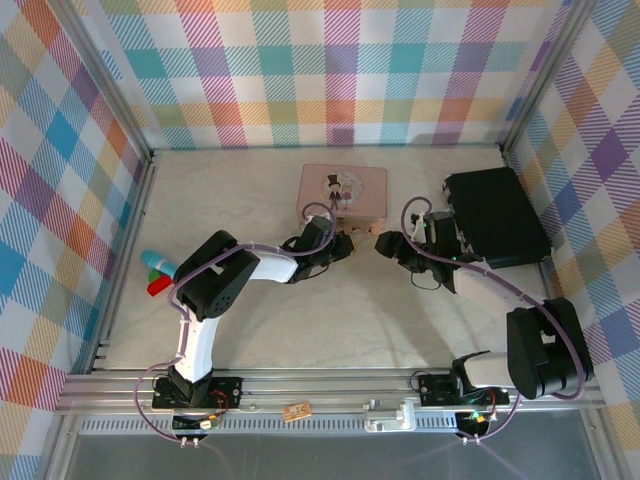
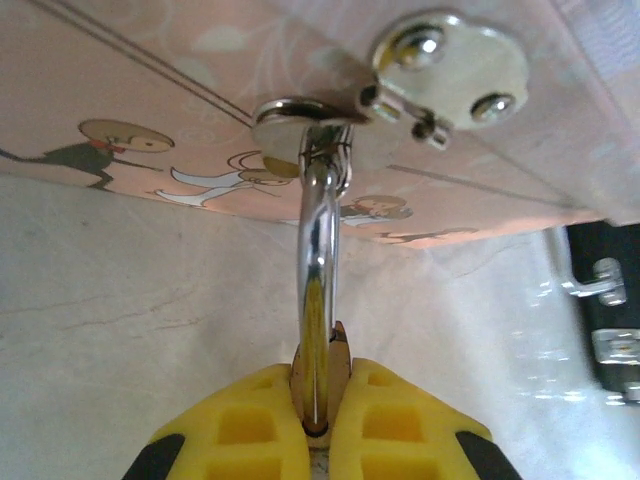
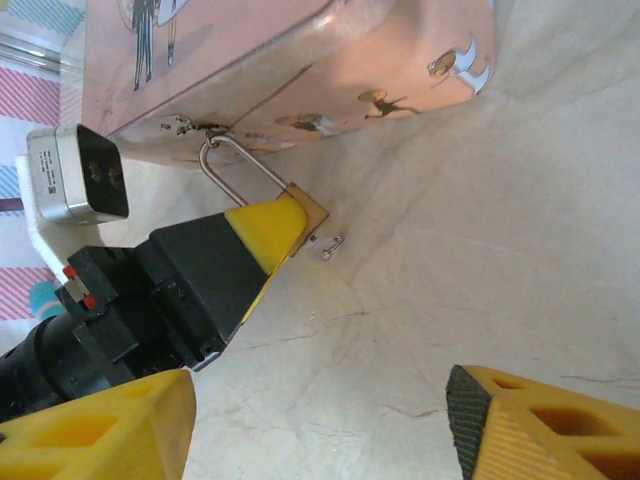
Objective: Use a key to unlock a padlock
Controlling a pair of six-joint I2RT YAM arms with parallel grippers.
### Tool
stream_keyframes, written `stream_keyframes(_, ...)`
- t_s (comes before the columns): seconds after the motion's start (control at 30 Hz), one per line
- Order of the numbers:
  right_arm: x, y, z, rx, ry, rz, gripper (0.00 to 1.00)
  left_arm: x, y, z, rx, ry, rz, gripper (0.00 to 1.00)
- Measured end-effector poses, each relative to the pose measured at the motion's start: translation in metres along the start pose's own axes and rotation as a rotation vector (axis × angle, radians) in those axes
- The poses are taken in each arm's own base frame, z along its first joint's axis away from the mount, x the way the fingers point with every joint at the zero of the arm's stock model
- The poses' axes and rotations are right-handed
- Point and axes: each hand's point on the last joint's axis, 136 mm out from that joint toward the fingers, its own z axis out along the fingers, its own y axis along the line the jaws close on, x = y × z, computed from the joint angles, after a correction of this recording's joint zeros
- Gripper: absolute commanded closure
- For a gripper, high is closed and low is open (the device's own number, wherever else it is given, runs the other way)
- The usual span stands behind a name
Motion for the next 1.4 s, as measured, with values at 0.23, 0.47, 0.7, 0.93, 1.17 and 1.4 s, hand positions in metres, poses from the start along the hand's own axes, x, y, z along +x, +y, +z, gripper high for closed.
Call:
stream_keyframes(0.23,0.025,-0.007,0.017,-0.081,0.042,0.091,0.5,-0.008,-0.007,-0.012,0.125,-0.026,-0.204,1.0)
stream_keyframes(0.47,0.029,0.005,0.042,-0.203,0.036,0.153,0.56,-0.01,-0.009,-0.023,0.206,-0.05,-0.357,1.0)
stream_keyframes(0.7,0.029,0.016,0.065,-0.306,0.028,0.21,0.63,-0.013,-0.013,-0.027,0.249,-0.061,-0.411,1.0)
stream_keyframes(0.93,0.02,0.038,0.069,-0.382,-0.001,0.207,0.66,-0.014,-0.015,-0.03,0.274,-0.068,-0.432,1.0)
stream_keyframes(1.17,0.007,0.049,0.075,-0.414,-0.029,0.207,0.75,-0.013,-0.016,-0.033,0.29,-0.07,-0.451,1.0)
stream_keyframes(1.4,0.008,0.05,0.08,-0.42,-0.031,0.227,0.64,-0.014,-0.012,-0.035,0.285,-0.083,-0.469,1.0)
